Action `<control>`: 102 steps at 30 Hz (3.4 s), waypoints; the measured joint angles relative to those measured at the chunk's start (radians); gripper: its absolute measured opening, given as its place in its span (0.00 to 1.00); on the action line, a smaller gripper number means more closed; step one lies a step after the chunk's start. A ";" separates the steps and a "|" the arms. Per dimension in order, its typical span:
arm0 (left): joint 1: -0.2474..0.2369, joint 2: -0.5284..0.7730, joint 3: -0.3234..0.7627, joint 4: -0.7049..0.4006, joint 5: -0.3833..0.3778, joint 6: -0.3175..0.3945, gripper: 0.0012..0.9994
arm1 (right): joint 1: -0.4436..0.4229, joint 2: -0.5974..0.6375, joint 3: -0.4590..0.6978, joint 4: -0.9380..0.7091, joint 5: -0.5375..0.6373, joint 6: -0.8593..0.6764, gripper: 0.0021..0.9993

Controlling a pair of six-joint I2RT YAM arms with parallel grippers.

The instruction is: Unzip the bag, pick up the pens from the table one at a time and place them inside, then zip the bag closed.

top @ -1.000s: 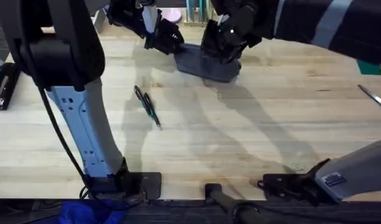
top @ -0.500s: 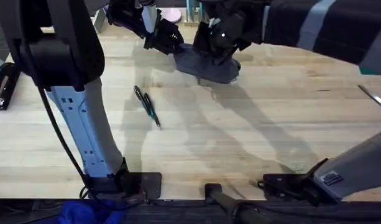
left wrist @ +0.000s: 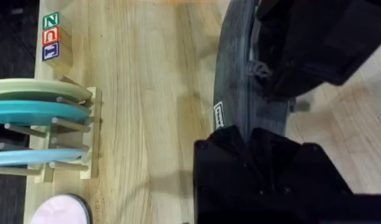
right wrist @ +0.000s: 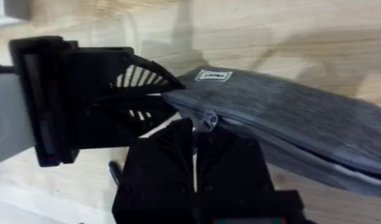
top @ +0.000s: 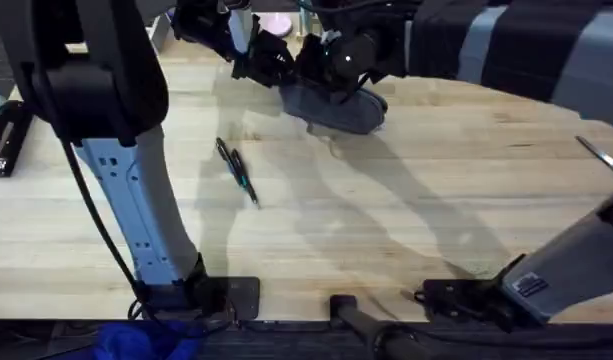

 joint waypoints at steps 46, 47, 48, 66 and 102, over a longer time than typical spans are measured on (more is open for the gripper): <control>0.000 0.000 0.000 -0.001 -0.002 0.001 0.04 | 0.010 0.051 0.004 0.074 -0.045 -0.004 0.35; 0.002 0.000 0.000 -0.001 -0.003 0.001 0.04 | 0.009 0.051 0.004 0.067 -0.038 -0.003 0.45; 0.002 0.000 0.000 -0.001 -0.004 0.002 0.04 | 0.007 0.051 0.004 0.059 -0.031 -0.007 0.54; 0.018 0.000 0.000 -0.009 -0.005 0.015 0.04 | 0.039 0.050 0.081 -0.117 0.051 -0.007 1.00; 0.008 0.000 0.000 0.000 0.000 0.011 0.04 | 0.060 -0.094 0.229 -0.577 0.014 -0.163 1.00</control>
